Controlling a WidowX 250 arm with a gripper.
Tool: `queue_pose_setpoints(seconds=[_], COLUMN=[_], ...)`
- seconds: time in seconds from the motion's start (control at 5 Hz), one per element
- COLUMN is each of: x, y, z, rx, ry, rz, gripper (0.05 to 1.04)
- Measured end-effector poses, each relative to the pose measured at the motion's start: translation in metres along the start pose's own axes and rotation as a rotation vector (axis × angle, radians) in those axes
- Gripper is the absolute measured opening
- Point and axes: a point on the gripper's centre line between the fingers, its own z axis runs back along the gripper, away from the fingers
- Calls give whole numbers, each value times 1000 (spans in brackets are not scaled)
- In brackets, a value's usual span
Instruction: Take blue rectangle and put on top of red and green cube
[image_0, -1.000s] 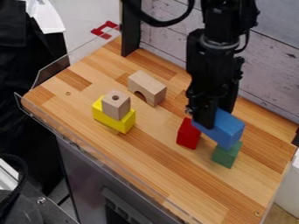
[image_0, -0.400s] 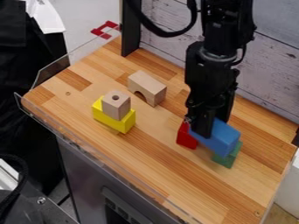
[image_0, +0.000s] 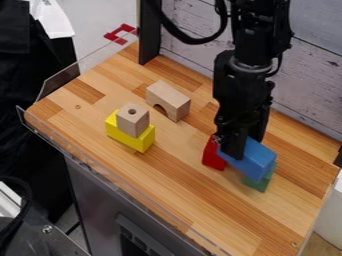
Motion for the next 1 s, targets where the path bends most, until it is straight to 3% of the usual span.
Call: queue_pose_setpoints(seconds=[0.2,0.4,0.6,0.8,1.0], x=[1,3,6,19,35], y=[1,0,3,6,7], z=[1,8,33,65,95], rx=[20,34,-7,-35,-22], ry=[-5,-26,-32,-56,-74], rz=[-4,-14,-15,-100,-252], gripper=[877,1000,1000,1000,1000])
